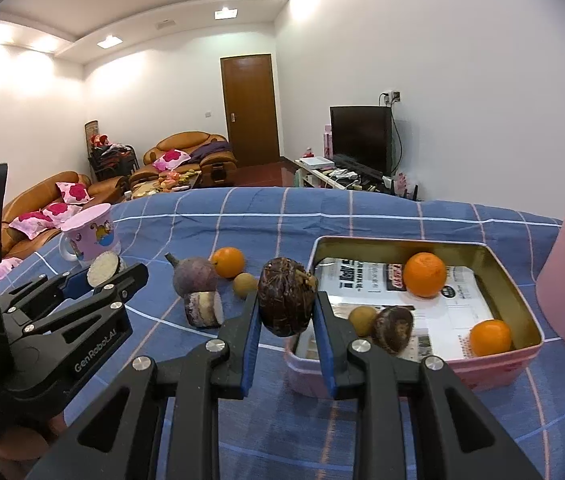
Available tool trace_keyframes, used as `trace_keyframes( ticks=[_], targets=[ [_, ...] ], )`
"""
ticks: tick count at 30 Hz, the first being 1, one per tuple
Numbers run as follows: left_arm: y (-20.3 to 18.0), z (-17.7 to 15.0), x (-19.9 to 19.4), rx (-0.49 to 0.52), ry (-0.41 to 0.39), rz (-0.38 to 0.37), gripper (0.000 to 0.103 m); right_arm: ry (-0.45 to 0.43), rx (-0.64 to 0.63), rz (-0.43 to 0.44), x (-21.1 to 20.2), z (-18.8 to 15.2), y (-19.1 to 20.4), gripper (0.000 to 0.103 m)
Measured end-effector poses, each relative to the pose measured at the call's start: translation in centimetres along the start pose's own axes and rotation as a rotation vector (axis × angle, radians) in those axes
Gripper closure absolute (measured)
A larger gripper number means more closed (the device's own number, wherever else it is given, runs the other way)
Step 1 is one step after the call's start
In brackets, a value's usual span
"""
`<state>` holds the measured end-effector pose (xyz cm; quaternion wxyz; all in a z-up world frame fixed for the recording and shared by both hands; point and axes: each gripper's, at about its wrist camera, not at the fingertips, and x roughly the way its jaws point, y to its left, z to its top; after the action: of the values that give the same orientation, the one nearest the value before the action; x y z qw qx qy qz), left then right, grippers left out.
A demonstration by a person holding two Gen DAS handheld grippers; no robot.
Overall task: Organize fruits
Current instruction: 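Carry the brown fruit with the right gripper while the left carries the cake over the tin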
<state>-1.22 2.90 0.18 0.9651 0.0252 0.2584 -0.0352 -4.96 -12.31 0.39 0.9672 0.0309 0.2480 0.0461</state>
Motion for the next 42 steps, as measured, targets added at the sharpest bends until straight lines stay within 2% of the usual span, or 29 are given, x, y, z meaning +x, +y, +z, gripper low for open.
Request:
trace_keyframes(
  ticks=[14,22,32,42],
  targets=[
    [-2.3,-0.1,-0.1,0.02,0.011,-0.019,0.067,-0.014,0.018,-0.072,-0.9,-0.1,-4.3,0.076],
    [-4.2,0.0,-0.1,0.024,0.015,-0.074,0.067,-0.024,0.047,-0.134,-1.6,-0.1,-8.2,0.076],
    [-9.2,0.9,1.0,0.089,0.012,-0.153,0.067,-0.042,0.072,-0.21,-2.5,0.3,-12.8,0.076],
    [-14.4,2.4,3.8,0.118,0.057,-0.231,0.067,-0.029,0.086,-0.276,-1.5,0.8,-16.5,0.076]
  ],
)
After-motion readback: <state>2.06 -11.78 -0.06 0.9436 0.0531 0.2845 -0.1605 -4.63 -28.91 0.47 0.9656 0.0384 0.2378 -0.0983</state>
